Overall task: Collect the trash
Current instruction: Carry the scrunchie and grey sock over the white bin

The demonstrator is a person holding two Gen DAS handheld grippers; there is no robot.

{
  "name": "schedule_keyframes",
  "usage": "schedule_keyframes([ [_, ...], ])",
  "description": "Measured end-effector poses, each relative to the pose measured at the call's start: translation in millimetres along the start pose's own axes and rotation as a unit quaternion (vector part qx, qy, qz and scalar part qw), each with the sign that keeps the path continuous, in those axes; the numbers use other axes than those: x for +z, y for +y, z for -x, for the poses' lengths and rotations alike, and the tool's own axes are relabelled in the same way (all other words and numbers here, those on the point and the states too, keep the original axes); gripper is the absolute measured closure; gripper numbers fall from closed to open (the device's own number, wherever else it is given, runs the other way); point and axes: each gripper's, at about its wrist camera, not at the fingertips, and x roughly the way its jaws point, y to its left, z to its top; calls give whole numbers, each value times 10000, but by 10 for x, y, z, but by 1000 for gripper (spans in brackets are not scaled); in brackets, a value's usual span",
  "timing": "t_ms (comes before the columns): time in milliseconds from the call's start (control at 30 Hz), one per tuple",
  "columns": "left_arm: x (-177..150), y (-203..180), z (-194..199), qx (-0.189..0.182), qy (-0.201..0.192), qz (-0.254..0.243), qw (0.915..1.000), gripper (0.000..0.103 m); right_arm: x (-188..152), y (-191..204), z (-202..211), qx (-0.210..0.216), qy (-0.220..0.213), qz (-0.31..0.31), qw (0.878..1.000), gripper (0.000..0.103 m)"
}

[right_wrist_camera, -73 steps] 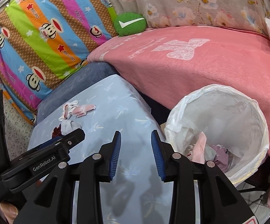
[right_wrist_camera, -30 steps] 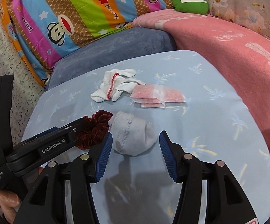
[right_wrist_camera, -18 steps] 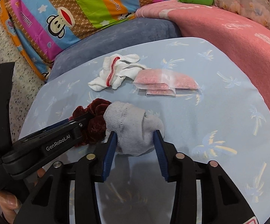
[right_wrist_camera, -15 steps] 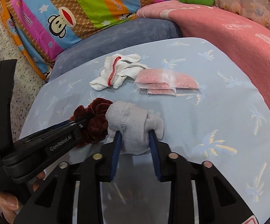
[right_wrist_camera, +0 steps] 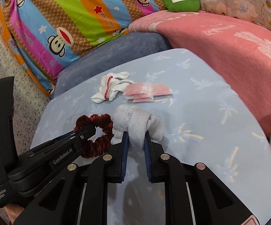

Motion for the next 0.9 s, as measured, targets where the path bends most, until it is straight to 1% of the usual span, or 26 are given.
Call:
schedule_keyframes([
  [300, -50, -594, 322, -200, -214, -395, 9988, 83, -7, -395, 638, -61, -455, -339, 9984, 86],
  [367, -74, -753, 379, -265, -249, -513, 9980, 83, -7, -435, 697, -76, -493, -369, 9981, 86],
  [433, -111, -892, 428, -314, -277, -624, 9972, 83, -15, -573, 879, -125, -619, -473, 9969, 86],
  [567, -201, -1183, 519, -414, -314, -858, 9950, 83, -47, -784, 1132, -210, -782, -634, 9947, 86],
  [667, -254, -1386, 568, -484, -332, -1040, 9928, 83, -85, -1014, 1367, -316, -926, -809, 9919, 86],
  [900, -375, -1842, 654, -656, -350, -1405, 9873, 83, -178, -1438, 1723, -502, -1123, -1115, 9861, 86],
])
